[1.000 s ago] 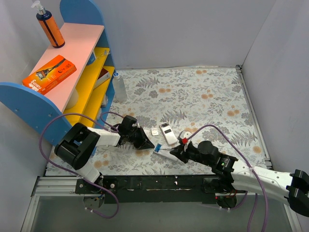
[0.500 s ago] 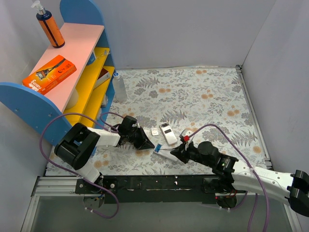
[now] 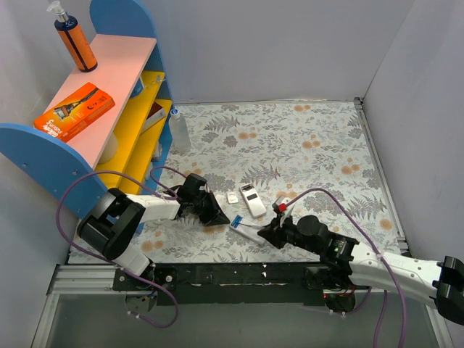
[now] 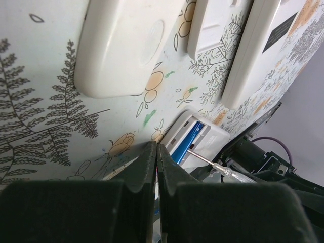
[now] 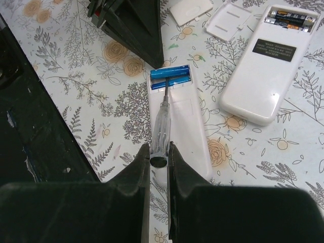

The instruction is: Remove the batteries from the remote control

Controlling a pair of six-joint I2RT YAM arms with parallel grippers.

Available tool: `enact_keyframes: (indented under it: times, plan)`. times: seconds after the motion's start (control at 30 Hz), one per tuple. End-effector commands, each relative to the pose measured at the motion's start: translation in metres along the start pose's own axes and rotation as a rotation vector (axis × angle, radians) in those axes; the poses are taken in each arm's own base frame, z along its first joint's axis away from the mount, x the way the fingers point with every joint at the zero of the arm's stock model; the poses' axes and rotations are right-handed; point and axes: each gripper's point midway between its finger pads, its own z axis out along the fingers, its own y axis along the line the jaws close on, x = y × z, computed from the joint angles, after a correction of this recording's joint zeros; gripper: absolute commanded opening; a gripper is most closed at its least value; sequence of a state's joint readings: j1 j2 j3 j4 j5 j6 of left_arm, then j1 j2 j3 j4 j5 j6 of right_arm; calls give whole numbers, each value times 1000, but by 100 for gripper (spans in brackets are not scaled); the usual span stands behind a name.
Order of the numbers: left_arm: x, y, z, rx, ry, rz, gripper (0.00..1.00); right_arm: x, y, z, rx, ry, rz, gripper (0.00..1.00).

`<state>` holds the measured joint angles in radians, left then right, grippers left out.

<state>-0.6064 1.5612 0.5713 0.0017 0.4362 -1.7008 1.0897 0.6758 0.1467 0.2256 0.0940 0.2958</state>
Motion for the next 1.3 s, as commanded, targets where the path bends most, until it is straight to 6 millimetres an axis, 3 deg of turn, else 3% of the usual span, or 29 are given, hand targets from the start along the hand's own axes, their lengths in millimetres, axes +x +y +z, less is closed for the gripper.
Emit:
enact_keyframes:
  times: [0.0, 0.23, 0.43, 0.73, 1.0, 1.17, 1.27]
  plan:
    - [5, 33, 1, -130, -15, -6, 0, 36, -6, -6, 25, 110, 47, 1]
    - [8, 27, -2, -95, -20, -6, 1, 45, -3, -3, 15, 154, 54, 1]
    - [15, 38, 2, -125, -2, -21, 2, 49, -1, -3, 13, 168, 57, 1]
    - [17, 38, 2, -125, -3, -25, 4, 68, -4, -7, 73, 281, 146, 1]
    - [21, 41, 0, -127, -8, -28, 5, 74, -8, -10, 108, 295, 177, 1]
    - [20, 38, -3, -117, -20, -29, 6, 66, -2, -7, 64, 282, 139, 1]
    - [18, 38, -5, -129, -31, -28, 7, 52, 2, -3, 42, 245, 116, 1]
